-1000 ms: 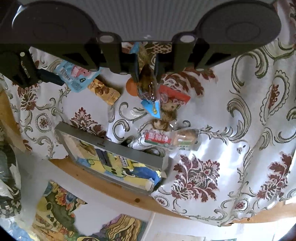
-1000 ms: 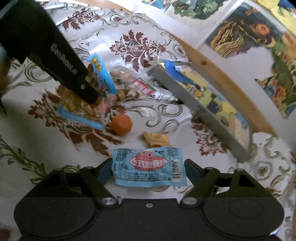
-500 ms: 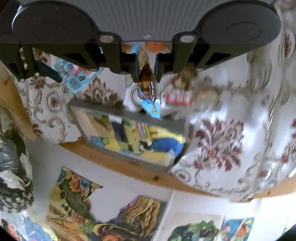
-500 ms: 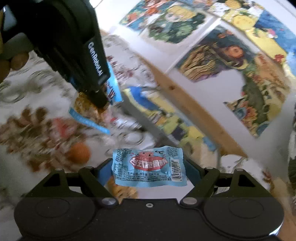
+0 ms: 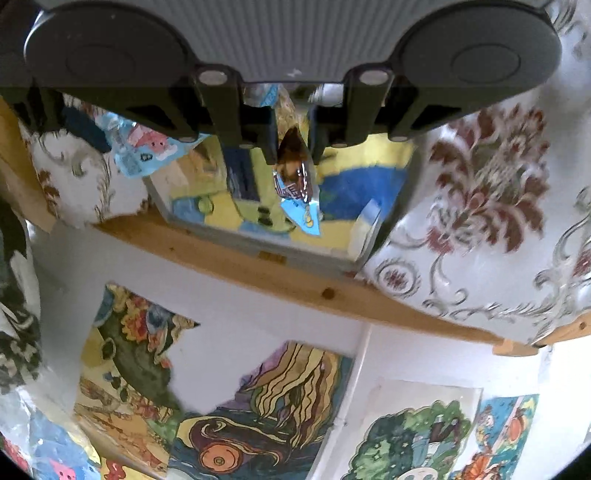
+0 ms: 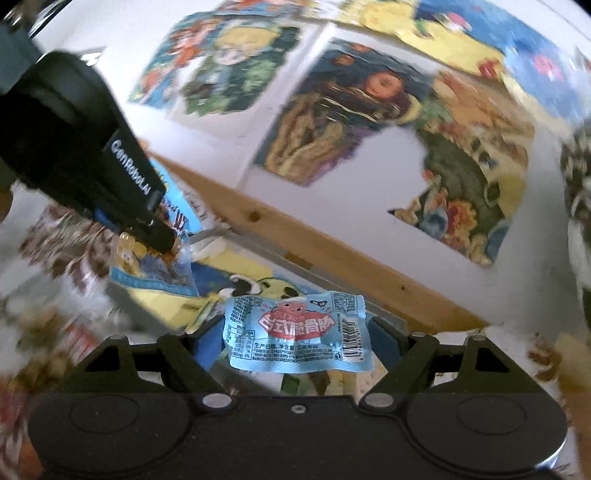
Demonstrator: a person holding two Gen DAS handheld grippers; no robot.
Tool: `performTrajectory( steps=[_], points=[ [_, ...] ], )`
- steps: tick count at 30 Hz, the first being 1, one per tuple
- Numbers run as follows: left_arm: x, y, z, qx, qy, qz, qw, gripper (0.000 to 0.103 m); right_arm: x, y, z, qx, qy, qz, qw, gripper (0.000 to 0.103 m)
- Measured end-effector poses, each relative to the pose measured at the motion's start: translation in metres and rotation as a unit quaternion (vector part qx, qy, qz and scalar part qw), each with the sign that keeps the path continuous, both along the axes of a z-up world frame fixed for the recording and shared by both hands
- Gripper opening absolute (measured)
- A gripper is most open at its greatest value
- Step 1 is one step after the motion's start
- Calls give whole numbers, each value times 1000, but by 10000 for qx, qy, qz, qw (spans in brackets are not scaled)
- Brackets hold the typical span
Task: Organize snacks
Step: 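Carry the blue packet with right tool to the grey tray while left tool carries the brown packet there, then open both grippers to drop the packets into the grey tray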
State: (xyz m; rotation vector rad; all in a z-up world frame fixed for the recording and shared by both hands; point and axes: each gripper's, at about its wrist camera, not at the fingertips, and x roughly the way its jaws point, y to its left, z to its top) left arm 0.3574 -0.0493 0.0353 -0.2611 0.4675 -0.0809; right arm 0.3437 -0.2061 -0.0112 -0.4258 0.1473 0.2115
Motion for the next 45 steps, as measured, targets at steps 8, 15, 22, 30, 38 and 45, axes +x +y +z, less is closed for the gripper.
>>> performTrajectory(
  steps=[8, 15, 22, 30, 38, 45],
  points=[
    [55, -11, -9, -12, 63, 28, 10000, 18, 48, -15, -9, 909, 153, -157, 9956, 83],
    [80, -18, -29, 139, 288, 69, 9995, 18, 70, -13, -39, 1103, 347, -102, 9932, 83],
    [91, 1, -51, -2, 656, 473, 9967, 18, 79, -4, -55, 1124, 593, 17, 9919, 83],
    [92, 10, -62, -1, 900, 743, 9932, 20, 82, -2, -57, 1164, 632, 36, 9912, 85],
    [90, 11, -65, 222, 1104, 985, 9887, 48, 82, -1, -56, 1183, 660, 28, 9908, 90],
    [75, -2, -44, 607, 713, 1029, 9903, 92, 74, -5, -44, 1182, 475, -62, 9918, 96]
  ],
)
